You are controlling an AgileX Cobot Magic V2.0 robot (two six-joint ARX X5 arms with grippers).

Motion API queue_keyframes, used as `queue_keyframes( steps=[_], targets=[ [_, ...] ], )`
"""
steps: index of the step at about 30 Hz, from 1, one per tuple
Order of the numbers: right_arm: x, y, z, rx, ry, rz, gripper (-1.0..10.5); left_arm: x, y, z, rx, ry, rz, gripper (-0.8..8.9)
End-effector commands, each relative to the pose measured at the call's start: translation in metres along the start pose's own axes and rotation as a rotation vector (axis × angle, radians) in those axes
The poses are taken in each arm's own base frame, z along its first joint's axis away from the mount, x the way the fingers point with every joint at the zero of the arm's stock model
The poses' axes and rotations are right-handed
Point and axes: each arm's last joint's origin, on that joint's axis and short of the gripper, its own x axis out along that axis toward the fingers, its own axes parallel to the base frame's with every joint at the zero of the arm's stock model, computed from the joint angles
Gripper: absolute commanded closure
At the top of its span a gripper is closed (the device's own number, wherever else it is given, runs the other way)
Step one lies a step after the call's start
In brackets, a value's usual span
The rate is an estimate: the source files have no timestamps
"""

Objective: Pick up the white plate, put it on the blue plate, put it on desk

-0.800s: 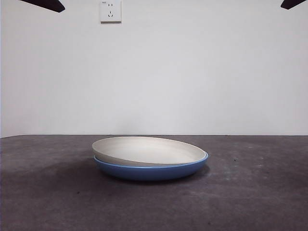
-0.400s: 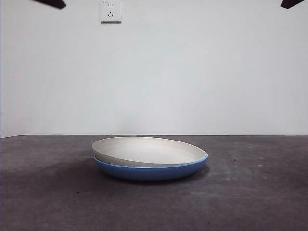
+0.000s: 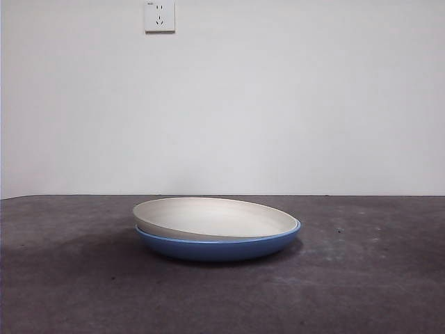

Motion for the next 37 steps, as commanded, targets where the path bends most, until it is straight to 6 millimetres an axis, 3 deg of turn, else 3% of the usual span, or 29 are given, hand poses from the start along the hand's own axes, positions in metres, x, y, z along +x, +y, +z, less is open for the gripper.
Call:
queue_keyframes(
  steps=[1, 16, 21, 27, 31, 37],
  targets=[
    [-0.001, 0.003, 0.005, -0.026, -0.020, 0.009, 9.4, 0.000, -0.001, 0.003, 0.022, -0.009, -0.008, 7.99],
    [-0.002, 0.003, 0.008, -0.039, -0.058, 0.014, 9.4, 0.000, -0.001, 0.003, 0.022, -0.009, -0.008, 7.99],
    [-0.002, 0.003, 0.008, -0.039, -0.058, 0.014, 9.4, -0.016, -0.006, 0.001, 0.095, -0.078, 0.032, 7.99],
    [-0.002, 0.003, 0.008, -0.039, -0.058, 0.014, 9.4, -0.065, -0.004, 0.002, 0.231, -0.434, 0.301, 7.99],
    [-0.002, 0.003, 0.009, -0.039, -0.059, 0.014, 9.4, -0.093, -0.006, -0.016, 0.295, -0.697, 0.552, 7.99],
    [-0.002, 0.003, 0.009, -0.039, -0.059, 0.014, 9.4, -0.097, 0.000, -0.057, 0.281, -0.888, 0.888, 7.99]
  ],
)
